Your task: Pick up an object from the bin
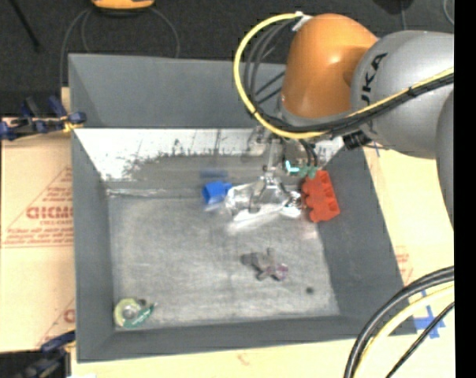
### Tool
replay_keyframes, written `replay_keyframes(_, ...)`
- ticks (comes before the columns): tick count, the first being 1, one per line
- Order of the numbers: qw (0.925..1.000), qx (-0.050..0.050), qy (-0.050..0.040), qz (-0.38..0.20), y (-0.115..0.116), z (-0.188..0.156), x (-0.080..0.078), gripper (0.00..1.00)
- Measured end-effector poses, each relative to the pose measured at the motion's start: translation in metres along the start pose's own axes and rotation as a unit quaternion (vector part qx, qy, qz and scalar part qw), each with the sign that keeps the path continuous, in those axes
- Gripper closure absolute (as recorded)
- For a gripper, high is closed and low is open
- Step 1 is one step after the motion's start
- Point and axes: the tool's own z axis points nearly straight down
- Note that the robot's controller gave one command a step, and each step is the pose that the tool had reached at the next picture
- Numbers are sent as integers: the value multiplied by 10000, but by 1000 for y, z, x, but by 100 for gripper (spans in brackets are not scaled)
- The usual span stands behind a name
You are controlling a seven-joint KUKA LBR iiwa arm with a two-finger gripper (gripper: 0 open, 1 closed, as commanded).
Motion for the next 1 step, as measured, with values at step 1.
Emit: replay_keyframes(1,9951,-19,-67,-989,-38,104,-1,0)
